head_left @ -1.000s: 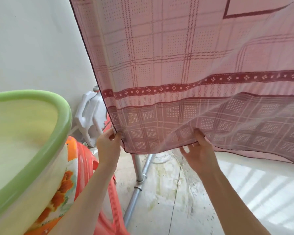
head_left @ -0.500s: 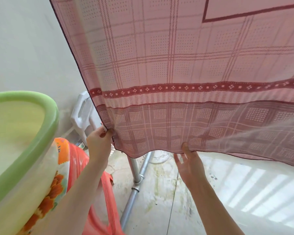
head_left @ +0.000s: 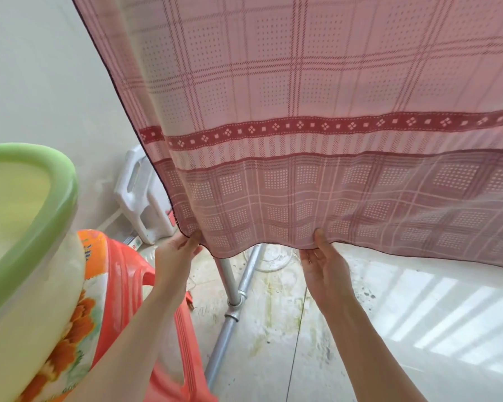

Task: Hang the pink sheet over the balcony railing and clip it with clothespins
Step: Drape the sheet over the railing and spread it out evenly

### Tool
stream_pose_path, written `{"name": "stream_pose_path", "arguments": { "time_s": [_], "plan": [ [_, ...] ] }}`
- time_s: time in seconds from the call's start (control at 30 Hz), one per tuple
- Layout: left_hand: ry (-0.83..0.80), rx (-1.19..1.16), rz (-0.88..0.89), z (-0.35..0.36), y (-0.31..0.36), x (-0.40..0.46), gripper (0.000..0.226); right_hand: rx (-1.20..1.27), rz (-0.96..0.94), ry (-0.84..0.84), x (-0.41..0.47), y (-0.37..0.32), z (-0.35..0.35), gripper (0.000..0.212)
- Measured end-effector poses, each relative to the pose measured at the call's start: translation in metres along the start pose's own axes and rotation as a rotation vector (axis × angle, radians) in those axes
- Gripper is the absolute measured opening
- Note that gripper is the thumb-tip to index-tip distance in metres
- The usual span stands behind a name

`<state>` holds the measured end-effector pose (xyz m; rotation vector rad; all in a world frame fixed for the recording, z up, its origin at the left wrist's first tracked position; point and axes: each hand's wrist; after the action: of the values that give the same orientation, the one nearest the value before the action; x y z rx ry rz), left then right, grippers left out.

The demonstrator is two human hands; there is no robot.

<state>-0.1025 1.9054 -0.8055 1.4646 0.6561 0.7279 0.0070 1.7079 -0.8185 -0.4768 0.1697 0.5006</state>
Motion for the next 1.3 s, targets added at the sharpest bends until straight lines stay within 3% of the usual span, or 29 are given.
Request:
{"name": "stream_pose_path", "arguments": {
  "time_s": [0.07,0.17,0.27,0.43,0.63,0.77,0.87,0.97,1.07,1.13,1.3],
  "plan": [
    [0.019,-0.001,0.017,0.002,-0.002,0.003,0.015,0.005,-0.01,-0.017,0.001,0.0,0.0,0.026],
    [-0.006,-0.027,0.02,0.004,-0.006,0.006,0.013,-0.014,-0.019,-0.043,0.004,0.003,-0.004,0.014],
    [0.046,-0.069,0.011,0.004,-0.011,0.013,0.014,-0.072,-0.013,-0.043,0.01,0.006,-0.008,0.027],
    [0.187,-0.108,-0.039,0.008,-0.02,0.022,0.017,-0.053,0.008,0.013,0.009,0.02,-0.006,0.029],
    [0.262,-0.046,-0.05,0.006,-0.018,0.022,0.022,-0.03,0.012,0.086,0.0,0.021,-0.004,0.012],
    [0.246,-0.179,-0.104,0.018,-0.006,0.01,0.033,-0.065,0.098,-0.014,-0.01,0.002,-0.009,0.014],
    [0.253,-0.26,-0.146,0.022,0.005,-0.001,0.03,-0.049,0.128,-0.116,-0.016,-0.023,-0.015,0.033],
    [0.315,-0.326,-0.189,0.024,0.014,-0.017,0.03,0.016,0.015,-0.083,-0.024,-0.065,-0.023,0.049],
    [0.442,-0.345,-0.344,0.036,0.01,-0.046,0.025,0.082,-0.05,0.014,-0.036,-0.11,-0.039,0.036],
    [0.38,-0.325,-0.48,0.056,-0.001,-0.071,0.012,0.081,-0.085,0.076,-0.046,-0.134,-0.051,0.025],
    [-0.245,-0.286,-0.603,0.142,-0.005,-0.118,0.028,0.134,-0.158,0.125,-0.058,-0.187,-0.071,0.022]
  ]
}}
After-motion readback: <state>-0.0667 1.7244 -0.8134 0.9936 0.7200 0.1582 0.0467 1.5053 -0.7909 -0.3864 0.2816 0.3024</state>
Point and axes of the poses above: each hand's wrist, its own x-axis towards the middle knuckle, its own z-axis out of the palm, y = z × x, and after that the axes turned 3 degrees about x, right-handed
